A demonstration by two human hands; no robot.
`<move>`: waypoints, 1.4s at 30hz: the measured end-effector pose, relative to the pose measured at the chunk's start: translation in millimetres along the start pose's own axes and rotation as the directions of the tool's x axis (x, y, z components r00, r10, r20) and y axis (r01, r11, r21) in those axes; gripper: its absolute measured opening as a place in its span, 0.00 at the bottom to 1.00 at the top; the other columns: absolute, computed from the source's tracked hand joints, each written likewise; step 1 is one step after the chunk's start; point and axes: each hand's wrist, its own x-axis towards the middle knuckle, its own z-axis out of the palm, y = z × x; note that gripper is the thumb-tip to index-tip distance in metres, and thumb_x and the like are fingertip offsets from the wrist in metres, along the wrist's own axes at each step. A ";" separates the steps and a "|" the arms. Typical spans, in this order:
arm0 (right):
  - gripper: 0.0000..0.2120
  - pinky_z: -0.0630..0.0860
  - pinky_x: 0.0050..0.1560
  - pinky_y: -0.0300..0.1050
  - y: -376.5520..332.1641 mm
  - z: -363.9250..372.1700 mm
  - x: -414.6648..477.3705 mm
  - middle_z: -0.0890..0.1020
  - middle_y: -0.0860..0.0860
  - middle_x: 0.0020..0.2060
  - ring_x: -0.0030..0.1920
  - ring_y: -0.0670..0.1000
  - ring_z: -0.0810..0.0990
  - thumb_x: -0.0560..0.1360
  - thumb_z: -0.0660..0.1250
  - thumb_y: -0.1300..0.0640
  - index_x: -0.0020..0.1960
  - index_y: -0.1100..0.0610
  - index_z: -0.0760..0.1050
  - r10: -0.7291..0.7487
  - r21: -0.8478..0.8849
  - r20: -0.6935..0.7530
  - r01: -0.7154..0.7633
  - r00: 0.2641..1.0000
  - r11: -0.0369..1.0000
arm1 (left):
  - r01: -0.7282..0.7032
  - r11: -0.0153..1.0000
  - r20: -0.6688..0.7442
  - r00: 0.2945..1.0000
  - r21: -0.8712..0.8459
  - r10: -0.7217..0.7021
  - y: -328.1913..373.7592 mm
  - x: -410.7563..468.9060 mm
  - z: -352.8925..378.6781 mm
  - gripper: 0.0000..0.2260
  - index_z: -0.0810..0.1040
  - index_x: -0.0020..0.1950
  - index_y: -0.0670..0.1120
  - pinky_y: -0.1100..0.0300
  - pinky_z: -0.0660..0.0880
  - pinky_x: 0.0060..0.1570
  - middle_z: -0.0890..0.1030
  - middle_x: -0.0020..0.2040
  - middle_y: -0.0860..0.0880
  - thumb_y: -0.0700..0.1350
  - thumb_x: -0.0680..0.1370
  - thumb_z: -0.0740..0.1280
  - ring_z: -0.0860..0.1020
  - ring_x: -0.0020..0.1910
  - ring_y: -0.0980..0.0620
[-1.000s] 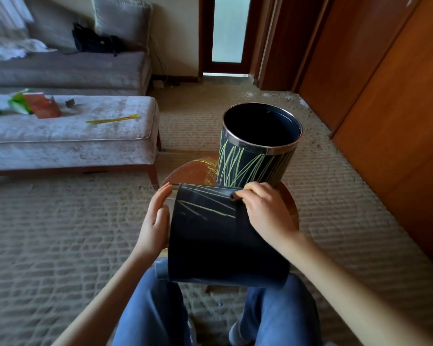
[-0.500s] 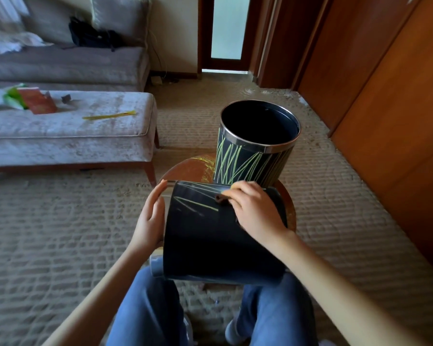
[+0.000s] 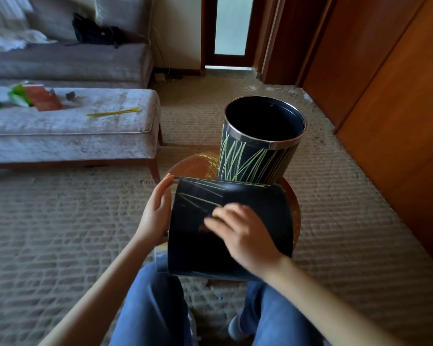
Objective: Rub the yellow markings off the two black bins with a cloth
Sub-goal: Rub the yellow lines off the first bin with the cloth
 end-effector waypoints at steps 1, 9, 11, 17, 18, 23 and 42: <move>0.11 0.77 0.49 0.52 8.2 1.7 16.7 0.83 0.54 0.47 0.47 0.57 0.79 0.77 0.63 0.64 0.53 0.59 0.84 0.111 0.029 0.003 -0.111 0.994 0.993 | -0.028 1.000 -0.001 1.000 -0.004 0.028 -1.6 -6.7 -0.7 0.18 0.71 0.73 0.53 0.50 0.62 0.77 0.72 0.75 0.49 0.38 0.86 0.53 0.68 0.75 0.53; 0.12 0.77 0.52 0.54 -5.4 11.2 21.1 0.83 0.55 0.48 0.50 0.58 0.78 0.74 0.66 0.68 0.54 0.60 0.83 0.300 0.017 -0.071 -0.299 0.951 0.954 | 0.021 0.997 0.022 1.000 -0.068 -0.020 -4.3 0.9 -1.6 0.19 0.76 0.69 0.50 0.34 0.61 0.74 0.71 0.73 0.59 0.42 0.81 0.55 0.69 0.73 0.38; 0.11 0.74 0.59 0.52 -24.2 9.4 -7.7 0.83 0.55 0.53 0.55 0.57 0.78 0.80 0.63 0.64 0.56 0.60 0.83 0.156 0.037 -0.086 -0.153 0.984 0.988 | 0.023 0.997 0.027 0.999 -0.071 -0.021 -0.6 4.4 -0.2 0.18 0.75 0.71 0.51 0.43 0.63 0.76 0.72 0.74 0.55 0.47 0.83 0.56 0.69 0.74 0.51; 0.10 0.74 0.62 0.52 -15.6 10.4 -24.9 0.83 0.56 0.55 0.56 0.57 0.79 0.81 0.64 0.63 0.58 0.59 0.82 -0.272 0.027 0.036 0.271 0.962 0.962 | 0.003 0.997 0.018 1.000 -0.071 -0.002 -1.1 -2.0 -0.8 0.15 0.74 0.70 0.51 0.48 0.62 0.77 0.71 0.76 0.51 0.43 0.86 0.54 0.67 0.75 0.55; 0.10 0.75 0.60 0.51 -14.5 11.1 -12.0 0.83 0.56 0.54 0.54 0.57 0.80 0.81 0.64 0.64 0.57 0.59 0.82 -0.200 0.048 0.013 0.199 0.980 0.979 | -0.008 0.997 0.018 1.000 -0.078 0.010 -1.3 -5.8 -1.3 0.16 0.74 0.70 0.49 0.50 0.61 0.78 0.70 0.76 0.50 0.40 0.86 0.53 0.66 0.76 0.55; 0.11 0.78 0.47 0.57 4.6 20.6 53.7 0.83 0.54 0.45 0.45 0.58 0.78 0.73 0.68 0.68 0.53 0.60 0.84 0.293 0.107 0.005 -0.292 0.956 0.951 | -0.054 0.995 0.032 0.998 -0.079 0.057 -8.4 -14.5 -3.3 0.17 0.73 0.72 0.45 0.55 0.60 0.78 0.69 0.77 0.50 0.38 0.86 0.53 0.65 0.77 0.57; 0.13 0.78 0.47 0.58 -1.1 22.4 68.9 0.83 0.53 0.44 0.44 0.59 0.78 0.72 0.70 0.69 0.53 0.59 0.84 0.287 0.166 0.103 -0.301 0.952 0.939 | -0.101 0.988 0.055 0.993 -0.119 0.108 -16.2 -26.5 -7.9 0.20 0.69 0.74 0.49 0.52 0.59 0.78 0.69 0.77 0.50 0.43 0.83 0.53 0.65 0.76 0.59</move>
